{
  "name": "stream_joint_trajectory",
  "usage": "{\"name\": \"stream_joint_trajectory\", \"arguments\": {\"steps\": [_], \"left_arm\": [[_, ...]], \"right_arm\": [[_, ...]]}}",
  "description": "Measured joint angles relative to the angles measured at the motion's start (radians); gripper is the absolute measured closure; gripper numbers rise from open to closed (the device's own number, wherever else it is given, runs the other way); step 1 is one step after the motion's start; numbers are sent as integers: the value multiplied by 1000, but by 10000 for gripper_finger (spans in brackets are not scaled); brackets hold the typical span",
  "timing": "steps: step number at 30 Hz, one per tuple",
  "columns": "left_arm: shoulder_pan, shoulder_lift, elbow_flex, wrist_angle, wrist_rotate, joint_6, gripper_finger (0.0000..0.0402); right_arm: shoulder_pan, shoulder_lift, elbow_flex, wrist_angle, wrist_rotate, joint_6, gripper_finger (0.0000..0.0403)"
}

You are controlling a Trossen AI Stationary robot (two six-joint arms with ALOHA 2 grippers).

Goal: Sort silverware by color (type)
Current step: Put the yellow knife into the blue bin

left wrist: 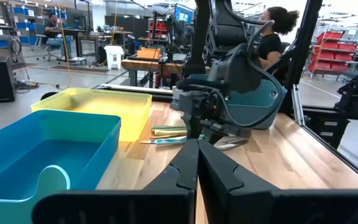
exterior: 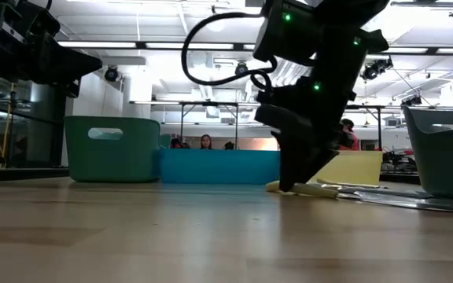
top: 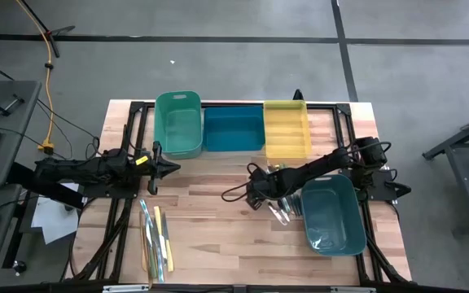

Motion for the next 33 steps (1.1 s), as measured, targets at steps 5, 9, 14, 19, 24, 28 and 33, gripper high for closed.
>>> {"name": "stream_joint_trajectory", "arguments": {"steps": [5,9,14,19,24,28,33], "left_arm": [[0,0,0,0,0,0,401],[0,0,0,0,0,0,401],[0,0,0,0,0,0,401],[0,0,0,0,0,0,401],[0,0,0,0,0,0,401],[0,0,0,0,0,0,401],[0,0,0,0,0,0,401]], "right_arm": [[0,0,0,-5,-12,-6,279],[0,0,0,-17,-38,-23,279],[0,0,0,-17,-40,-38,279],[0,7,1,-16,-41,-48,279],[1,41,4,-18,-26,-49,286],[2,47,4,-16,-7,-53,310],[2,47,3,-14,3,-73,334]]}}
